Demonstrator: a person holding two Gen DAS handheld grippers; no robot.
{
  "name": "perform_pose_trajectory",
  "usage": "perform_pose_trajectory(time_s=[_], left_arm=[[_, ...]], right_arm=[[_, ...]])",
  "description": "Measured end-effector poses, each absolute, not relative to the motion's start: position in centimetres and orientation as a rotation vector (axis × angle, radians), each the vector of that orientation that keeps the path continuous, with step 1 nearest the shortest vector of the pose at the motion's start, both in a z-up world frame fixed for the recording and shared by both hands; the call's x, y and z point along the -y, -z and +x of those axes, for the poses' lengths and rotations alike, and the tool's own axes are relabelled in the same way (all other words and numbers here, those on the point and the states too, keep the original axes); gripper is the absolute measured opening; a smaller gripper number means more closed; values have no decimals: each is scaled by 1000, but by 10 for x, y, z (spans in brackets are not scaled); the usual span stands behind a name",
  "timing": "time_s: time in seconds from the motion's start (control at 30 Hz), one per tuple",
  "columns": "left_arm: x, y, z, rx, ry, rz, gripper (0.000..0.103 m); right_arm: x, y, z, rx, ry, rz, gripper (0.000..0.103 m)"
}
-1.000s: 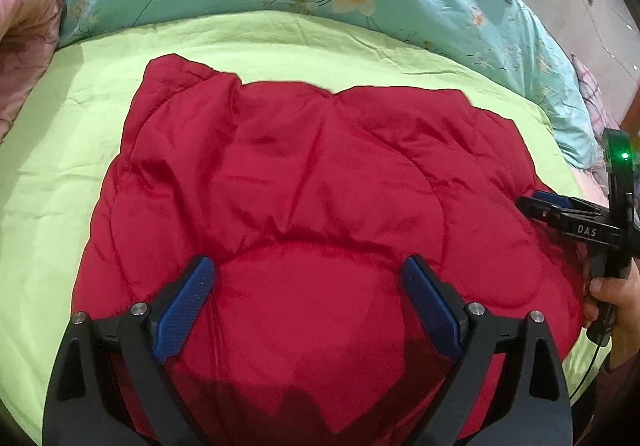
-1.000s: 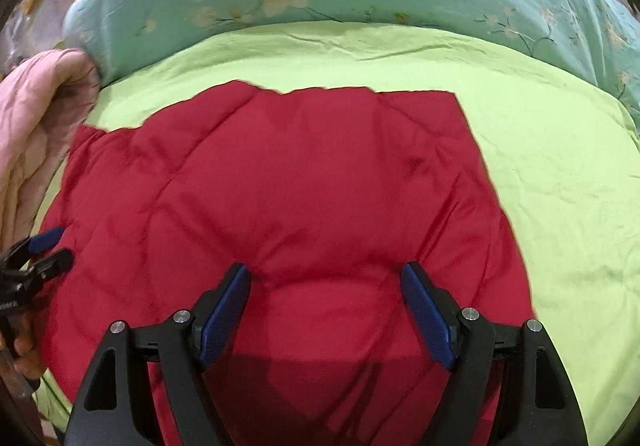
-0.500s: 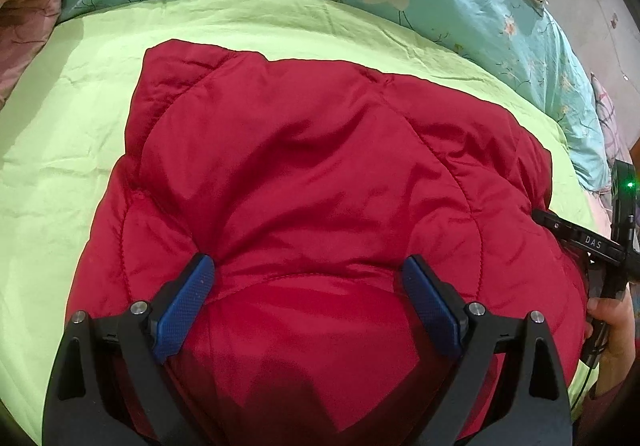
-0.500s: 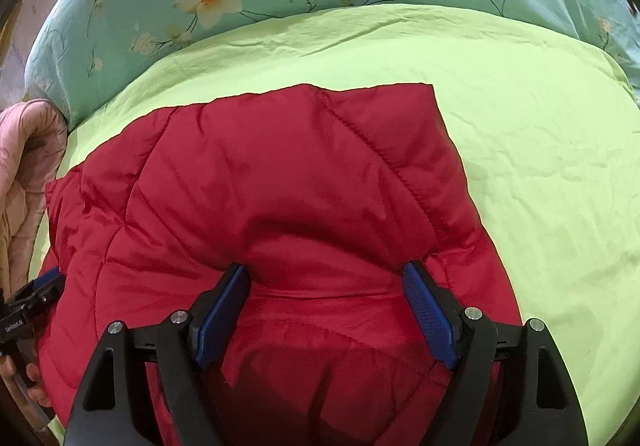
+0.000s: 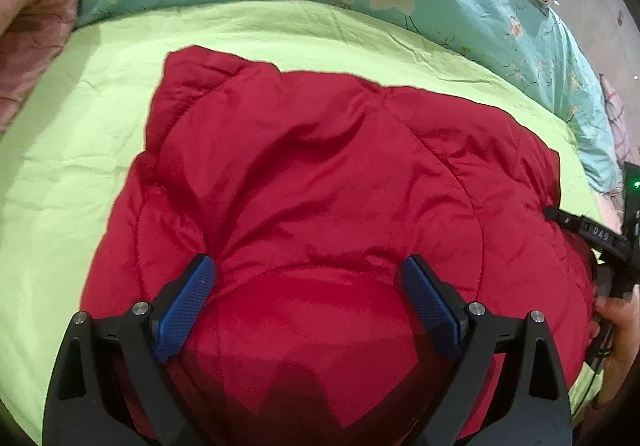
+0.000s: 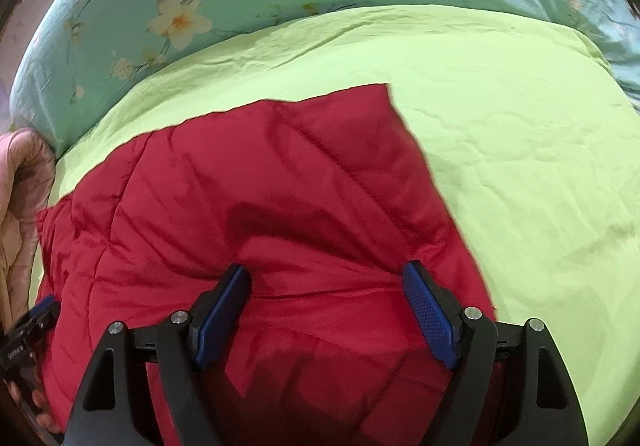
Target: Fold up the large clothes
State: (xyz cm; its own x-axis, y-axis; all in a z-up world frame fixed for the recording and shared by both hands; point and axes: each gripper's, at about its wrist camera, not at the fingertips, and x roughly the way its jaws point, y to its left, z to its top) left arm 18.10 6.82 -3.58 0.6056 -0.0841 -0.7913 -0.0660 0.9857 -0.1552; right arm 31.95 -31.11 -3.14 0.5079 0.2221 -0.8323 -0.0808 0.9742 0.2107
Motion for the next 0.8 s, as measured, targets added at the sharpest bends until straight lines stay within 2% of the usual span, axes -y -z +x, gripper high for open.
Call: perform_pose_trajectory(time_s=[0.4,0.67,0.8], left_arm=[[-56,5,94,-852,-20,-168,96],[-43,29,58,-886,-24,-124,96],[-44,35,56,-895,-15,-128,96]], right_arm=[[325,-34,206,-863,-327,163,82],[317,-6,159,-975,-363,-34,82],[332,8,161,-1019,-343,32,83]])
